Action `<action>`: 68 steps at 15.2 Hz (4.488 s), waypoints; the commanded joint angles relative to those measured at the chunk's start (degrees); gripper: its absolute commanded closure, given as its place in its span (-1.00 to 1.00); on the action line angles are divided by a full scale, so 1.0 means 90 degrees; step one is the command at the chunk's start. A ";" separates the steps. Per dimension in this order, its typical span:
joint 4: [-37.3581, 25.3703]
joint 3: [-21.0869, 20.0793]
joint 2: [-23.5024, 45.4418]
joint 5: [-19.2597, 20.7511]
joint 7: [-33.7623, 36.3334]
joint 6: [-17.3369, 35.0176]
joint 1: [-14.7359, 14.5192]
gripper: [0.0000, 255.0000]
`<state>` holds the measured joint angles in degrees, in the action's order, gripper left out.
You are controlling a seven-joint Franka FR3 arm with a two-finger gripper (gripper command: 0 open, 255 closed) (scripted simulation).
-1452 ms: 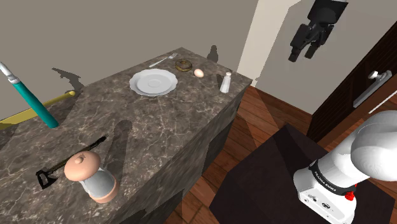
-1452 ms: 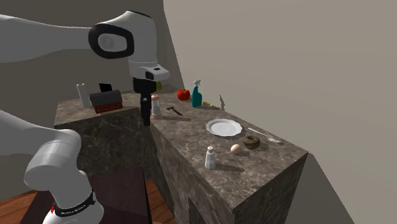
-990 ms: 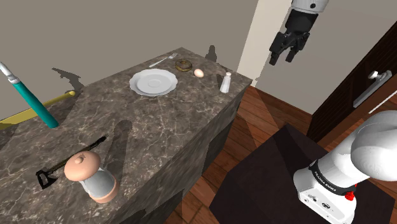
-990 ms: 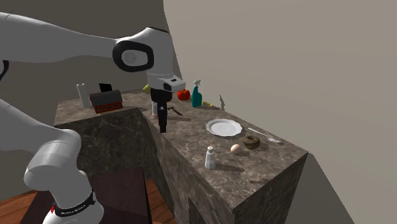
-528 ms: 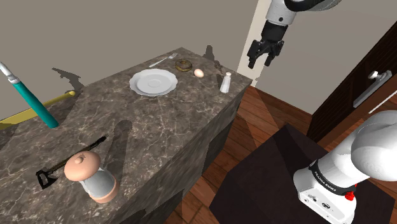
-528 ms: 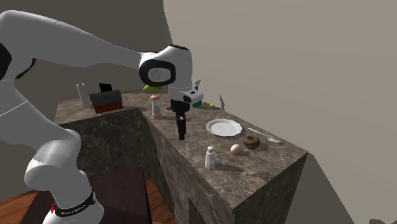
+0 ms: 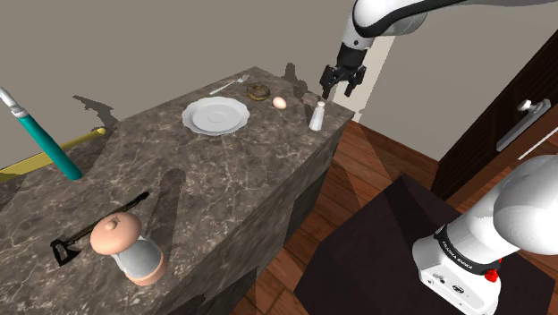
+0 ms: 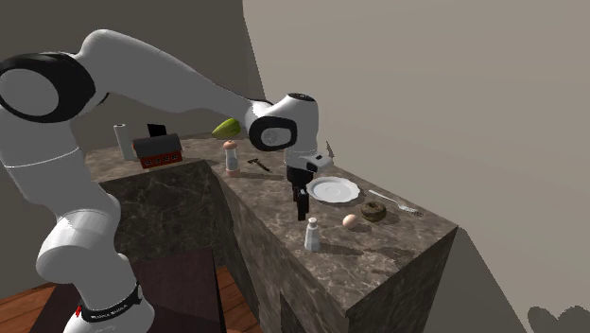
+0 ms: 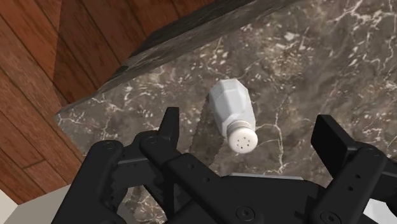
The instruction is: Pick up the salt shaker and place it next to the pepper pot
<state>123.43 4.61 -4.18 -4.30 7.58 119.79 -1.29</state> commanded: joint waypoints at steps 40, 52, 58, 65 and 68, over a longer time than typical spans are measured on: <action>-0.0860 -0.0003 0.0894 -0.0104 0.0095 0.0134 -0.0016 1.00; -0.1564 0.0003 0.0614 -0.0037 0.0190 -0.0845 -0.0013 1.00; -0.1995 0.0006 0.0545 -0.0017 0.0230 -0.1344 -0.0011 1.00; -0.2572 0.0009 0.0527 -0.0003 0.0270 -0.1938 -0.0008 1.00; -0.2845 0.0011 0.0540 -0.0001 0.0286 -0.2197 -0.0006 1.00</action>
<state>98.69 4.63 0.72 -4.32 10.23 100.95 -1.42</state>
